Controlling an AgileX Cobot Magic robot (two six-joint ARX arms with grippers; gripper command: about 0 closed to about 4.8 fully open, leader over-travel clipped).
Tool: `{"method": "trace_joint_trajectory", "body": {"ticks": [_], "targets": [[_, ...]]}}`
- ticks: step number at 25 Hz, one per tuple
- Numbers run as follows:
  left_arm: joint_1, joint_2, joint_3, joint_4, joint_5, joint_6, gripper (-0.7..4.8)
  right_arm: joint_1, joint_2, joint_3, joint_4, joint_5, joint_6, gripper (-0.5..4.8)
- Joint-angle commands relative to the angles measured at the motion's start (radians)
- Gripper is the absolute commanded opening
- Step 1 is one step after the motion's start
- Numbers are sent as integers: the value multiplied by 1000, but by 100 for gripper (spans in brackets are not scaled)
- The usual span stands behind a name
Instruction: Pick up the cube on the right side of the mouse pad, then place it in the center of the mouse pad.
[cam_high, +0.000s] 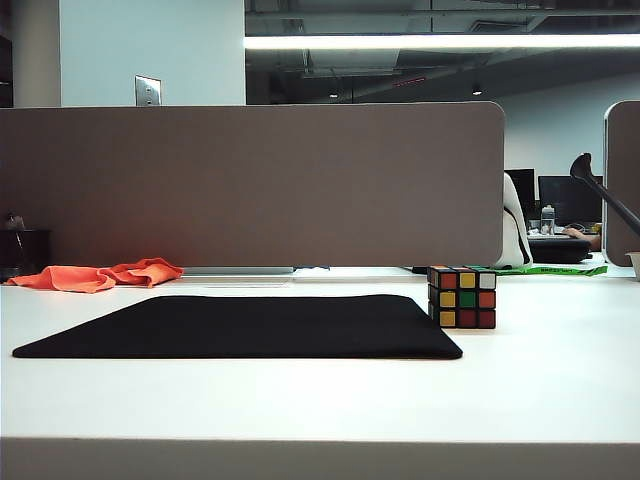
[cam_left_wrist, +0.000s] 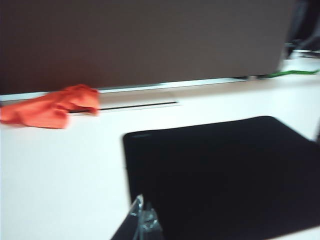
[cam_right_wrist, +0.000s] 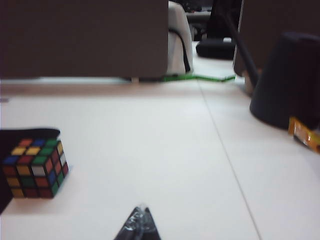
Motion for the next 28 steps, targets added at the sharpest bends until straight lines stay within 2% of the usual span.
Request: {"method": "trace_joint_trajectory", "body": {"ticks": [1, 4, 8, 12, 14, 18, 20, 24, 25, 26, 28], "targets": [[-3, 1, 9, -39, 85, -47, -6, 0, 10, 60, 0, 6, 5, -6], [-3, 1, 9, -46, 149, -47, -6, 0, 54, 148, -76, 6, 0, -6], [-3, 1, 9, -46, 237, -47, -6, 1, 250, 330, -158, 2, -22, -6], [-3, 1, 9, -17, 273, -47, -6, 3, 566, 566, -215, -1, -22, -6], [-3, 1, 9, 34, 285, -47, -6, 36, 734, 674, -227, 5, -22, -6], [-4, 1, 9, 74, 293, -47, -6, 159, 1014, 825, -212, 113, -22, -4], [-5, 1, 9, 74, 307, -46, -6, 249, 1172, 898, -179, 214, -22, 44], [-6, 1, 9, 74, 315, -48, -6, 329, 1371, 1018, -188, 281, 16, 46], [-5, 1, 9, 71, 314, -66, -6, 347, 1441, 1073, -219, 279, 97, 76], [-5, 1, 9, 70, 314, -85, -6, 357, 1498, 1120, -239, 275, 153, 142], [-6, 1, 9, 69, 313, -97, -6, 369, 1551, 1165, -257, 270, 181, 198]]}}
